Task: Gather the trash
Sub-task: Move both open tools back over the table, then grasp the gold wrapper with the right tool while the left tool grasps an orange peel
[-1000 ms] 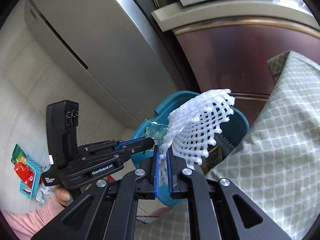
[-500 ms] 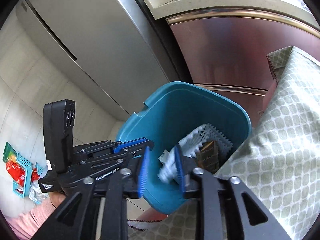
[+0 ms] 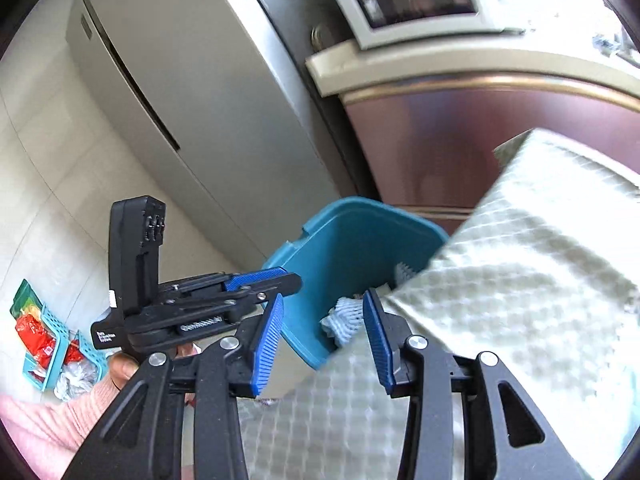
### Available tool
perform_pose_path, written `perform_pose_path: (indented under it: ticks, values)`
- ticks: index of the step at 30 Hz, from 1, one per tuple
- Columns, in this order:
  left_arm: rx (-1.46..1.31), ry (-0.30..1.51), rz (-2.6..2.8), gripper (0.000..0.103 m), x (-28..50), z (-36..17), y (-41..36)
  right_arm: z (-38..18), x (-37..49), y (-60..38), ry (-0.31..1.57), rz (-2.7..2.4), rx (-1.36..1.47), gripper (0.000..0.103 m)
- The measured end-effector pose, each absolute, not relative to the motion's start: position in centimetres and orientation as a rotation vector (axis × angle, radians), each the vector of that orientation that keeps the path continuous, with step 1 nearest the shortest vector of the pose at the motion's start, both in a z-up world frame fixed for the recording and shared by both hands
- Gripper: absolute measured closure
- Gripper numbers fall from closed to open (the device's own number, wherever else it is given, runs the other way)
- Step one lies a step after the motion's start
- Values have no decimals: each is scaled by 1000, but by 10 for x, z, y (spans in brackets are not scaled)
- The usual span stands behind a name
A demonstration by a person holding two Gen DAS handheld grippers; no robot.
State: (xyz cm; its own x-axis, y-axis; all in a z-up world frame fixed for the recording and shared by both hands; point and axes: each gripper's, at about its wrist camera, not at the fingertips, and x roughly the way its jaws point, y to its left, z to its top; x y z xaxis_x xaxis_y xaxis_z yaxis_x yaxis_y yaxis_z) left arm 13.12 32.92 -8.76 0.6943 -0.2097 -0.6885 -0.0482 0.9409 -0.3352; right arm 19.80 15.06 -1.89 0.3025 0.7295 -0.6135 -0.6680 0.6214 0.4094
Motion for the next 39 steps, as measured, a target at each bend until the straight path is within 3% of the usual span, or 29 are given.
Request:
perform_pose_path:
  ticks: [8,25,33,39]
  values:
    - [-231,720,-296,56,129,-49,246,-12,177,36,790,734,195,62]
    - [-74,821,-604,56,171,-53,45,-31,157,-184,707,259,391,62]
    - [-79,878,-639,58,217,-57,-8,-44,161,-248,701,113,440,62]
    - [-69,905,-620,58,241,-61,-30,-57,169,-275,715,75,501,56]
